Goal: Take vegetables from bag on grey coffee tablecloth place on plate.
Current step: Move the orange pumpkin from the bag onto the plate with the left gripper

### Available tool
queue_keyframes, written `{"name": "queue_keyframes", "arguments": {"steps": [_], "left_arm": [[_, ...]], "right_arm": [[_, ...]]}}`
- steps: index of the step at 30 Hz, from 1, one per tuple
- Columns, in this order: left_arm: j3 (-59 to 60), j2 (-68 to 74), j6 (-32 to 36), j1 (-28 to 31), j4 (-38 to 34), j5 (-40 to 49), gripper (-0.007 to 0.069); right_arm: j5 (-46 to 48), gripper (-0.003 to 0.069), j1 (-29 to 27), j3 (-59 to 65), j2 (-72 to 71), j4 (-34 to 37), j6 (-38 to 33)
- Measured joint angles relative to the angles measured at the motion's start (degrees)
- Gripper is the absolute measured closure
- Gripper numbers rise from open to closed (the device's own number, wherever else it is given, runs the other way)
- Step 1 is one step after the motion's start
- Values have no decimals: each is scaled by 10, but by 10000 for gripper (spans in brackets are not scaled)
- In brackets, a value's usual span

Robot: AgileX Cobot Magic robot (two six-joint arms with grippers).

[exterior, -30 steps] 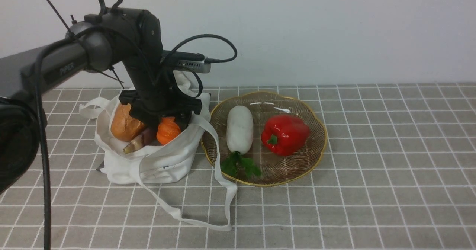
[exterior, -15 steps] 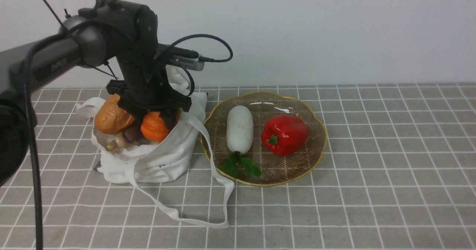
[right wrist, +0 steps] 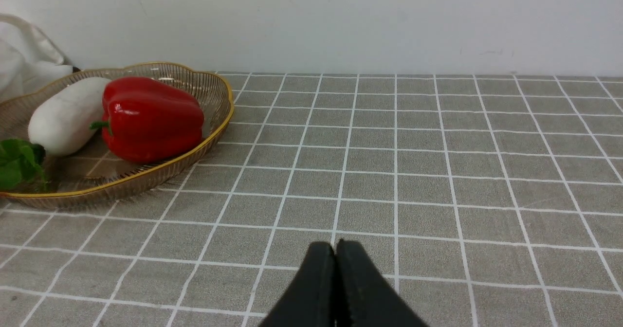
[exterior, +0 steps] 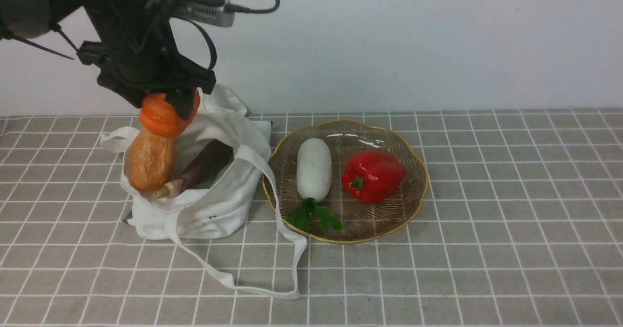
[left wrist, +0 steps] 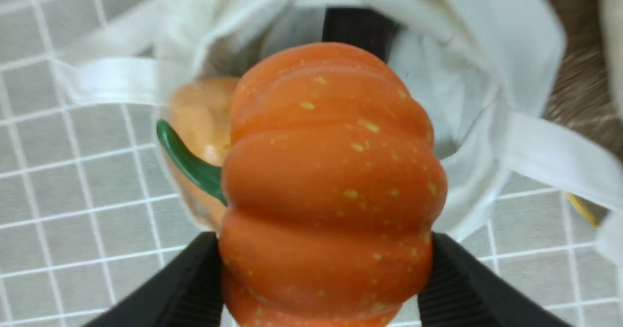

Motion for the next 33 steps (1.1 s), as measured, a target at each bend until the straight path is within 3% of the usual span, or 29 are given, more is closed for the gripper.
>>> {"name": "queue_keyframes", "arguments": {"steps": [8, 14, 20, 23, 33], "left_arm": [[0, -37, 23, -30, -169, 1, 167], [0, 31, 50, -104, -253, -55, 167], [0, 98, 38, -162, -236, -155, 167], [0, 126, 19, -182, -189, -202, 167], [0, 141, 17, -199, -157, -168, 167]], "right_arm": [[0, 674, 0, 0, 0, 0, 0], [0, 674, 0, 0, 0, 0, 0], [0, 674, 0, 0, 0, 0, 0], [0, 674, 0, 0, 0, 0, 0], [0, 674, 0, 0, 0, 0, 0]]}}
